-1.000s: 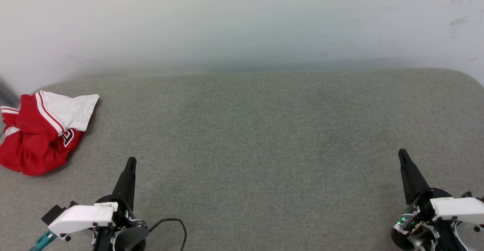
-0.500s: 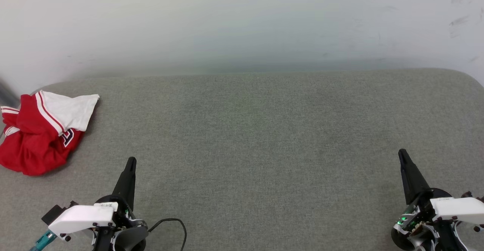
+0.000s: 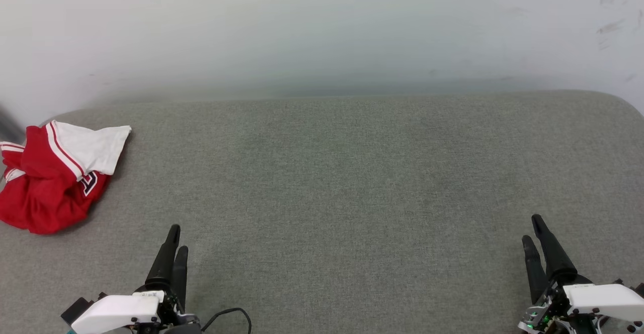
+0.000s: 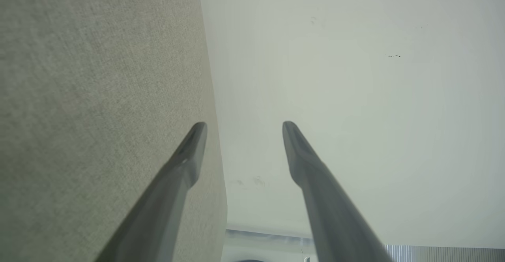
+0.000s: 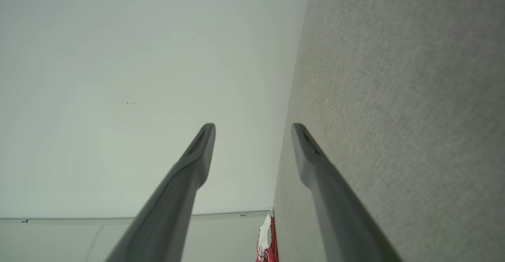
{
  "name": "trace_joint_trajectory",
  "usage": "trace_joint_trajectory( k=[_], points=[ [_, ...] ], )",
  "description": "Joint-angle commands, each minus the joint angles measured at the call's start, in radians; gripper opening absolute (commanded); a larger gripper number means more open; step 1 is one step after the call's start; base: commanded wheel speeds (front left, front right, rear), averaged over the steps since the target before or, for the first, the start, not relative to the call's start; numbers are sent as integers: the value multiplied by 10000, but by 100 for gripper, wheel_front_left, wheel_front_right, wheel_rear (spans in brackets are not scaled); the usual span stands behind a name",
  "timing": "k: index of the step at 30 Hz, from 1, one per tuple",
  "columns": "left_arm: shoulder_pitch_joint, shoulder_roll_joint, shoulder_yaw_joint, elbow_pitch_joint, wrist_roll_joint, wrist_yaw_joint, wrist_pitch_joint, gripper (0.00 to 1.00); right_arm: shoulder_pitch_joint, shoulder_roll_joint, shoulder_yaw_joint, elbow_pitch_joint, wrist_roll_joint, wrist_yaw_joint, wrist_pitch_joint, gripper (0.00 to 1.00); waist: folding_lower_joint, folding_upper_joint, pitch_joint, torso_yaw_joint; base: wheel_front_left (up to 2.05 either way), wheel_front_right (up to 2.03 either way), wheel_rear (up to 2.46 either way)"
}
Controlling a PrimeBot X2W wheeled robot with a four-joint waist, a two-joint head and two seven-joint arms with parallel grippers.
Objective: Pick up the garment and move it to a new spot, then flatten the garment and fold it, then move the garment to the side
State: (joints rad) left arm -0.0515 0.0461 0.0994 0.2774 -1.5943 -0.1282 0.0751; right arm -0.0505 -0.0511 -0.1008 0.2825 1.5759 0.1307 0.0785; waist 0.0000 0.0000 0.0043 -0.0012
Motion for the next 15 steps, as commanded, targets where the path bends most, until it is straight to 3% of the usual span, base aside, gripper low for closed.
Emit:
trace_joint_trajectory(
  k=[1,12,15],
  points=[
    [-62,21,-31,-247,87,-9,-98,100,-103,-2,39,-241,-170,0,-104,100,0,0,1,-2,0,0,0],
    [141,26,355,-514,883,-12,-598,100,-89,-1,-117,-425,-1867,0,-610,100,0,0,11,-14,0,0,0],
    [151,29,767,-578,1601,-14,-888,100,-182,-1,-319,-679,-3290,0,-903,100,0,0,10,-9,0,0,0]
  ],
)
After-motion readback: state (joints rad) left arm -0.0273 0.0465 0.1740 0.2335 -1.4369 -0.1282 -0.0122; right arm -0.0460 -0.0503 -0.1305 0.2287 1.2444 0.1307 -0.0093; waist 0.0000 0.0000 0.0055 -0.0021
